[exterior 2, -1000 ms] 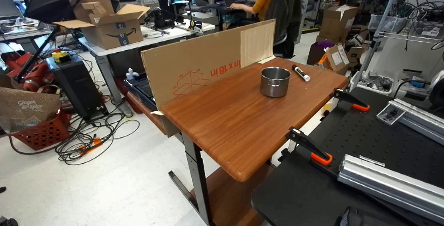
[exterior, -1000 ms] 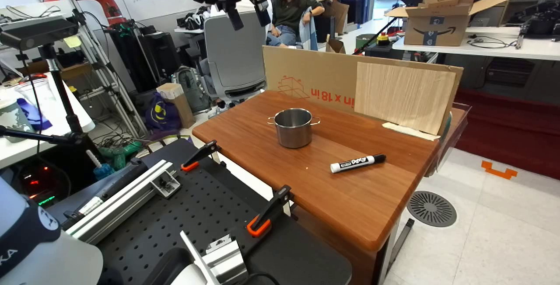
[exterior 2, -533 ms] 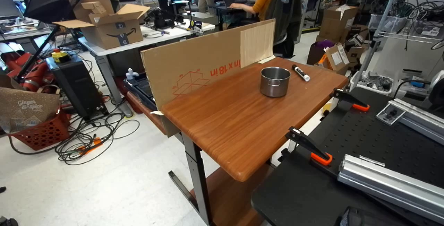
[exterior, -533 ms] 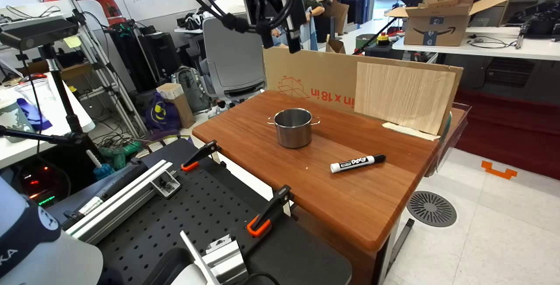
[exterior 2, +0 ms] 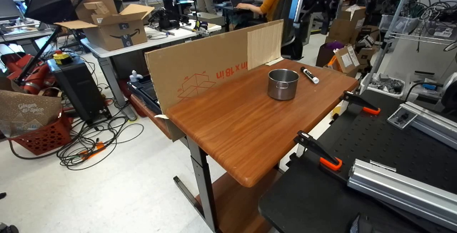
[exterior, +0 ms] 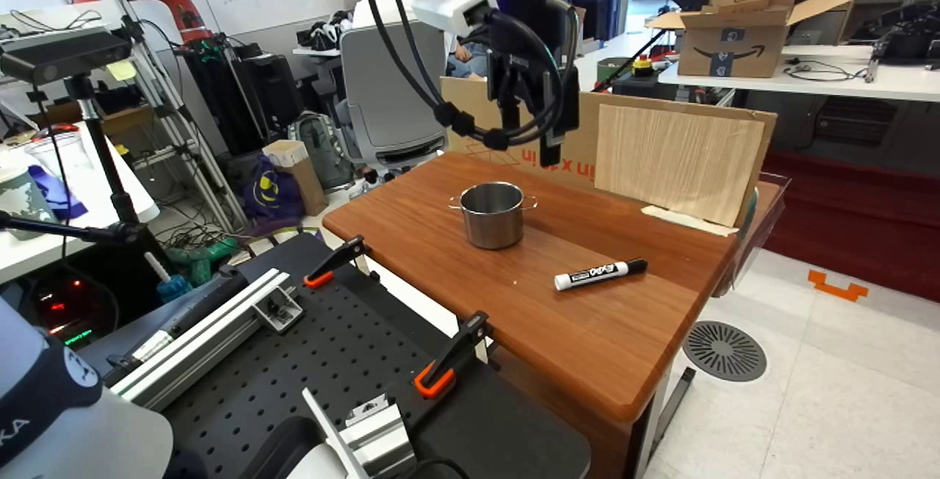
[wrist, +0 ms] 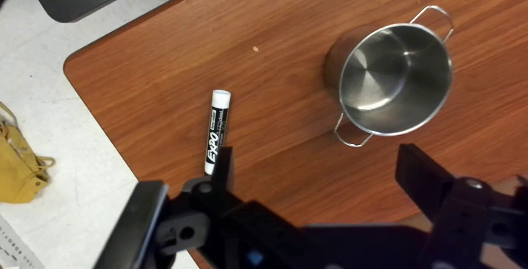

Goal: Pick the marker and put it in the pot

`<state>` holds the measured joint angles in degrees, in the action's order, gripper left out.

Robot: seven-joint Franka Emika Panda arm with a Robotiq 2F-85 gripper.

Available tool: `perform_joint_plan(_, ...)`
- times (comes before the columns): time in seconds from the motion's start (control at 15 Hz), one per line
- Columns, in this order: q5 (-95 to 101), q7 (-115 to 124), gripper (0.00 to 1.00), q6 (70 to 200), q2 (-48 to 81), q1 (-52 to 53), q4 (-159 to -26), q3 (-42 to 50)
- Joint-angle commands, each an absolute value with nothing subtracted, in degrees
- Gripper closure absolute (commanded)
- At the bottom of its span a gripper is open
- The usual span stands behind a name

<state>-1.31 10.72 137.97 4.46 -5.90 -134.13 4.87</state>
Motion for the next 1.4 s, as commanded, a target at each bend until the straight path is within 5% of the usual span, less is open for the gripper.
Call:
perform_joint_plan(0.0, -3.2, 9.9, 0.00, 139.5, 9.2, -6.7, -131.6, 6.2)
perform_joint_plan(1.33, -1.6, 11.0, 0.00, 146.8, 26.4, -7.4, -128.0, 10.0)
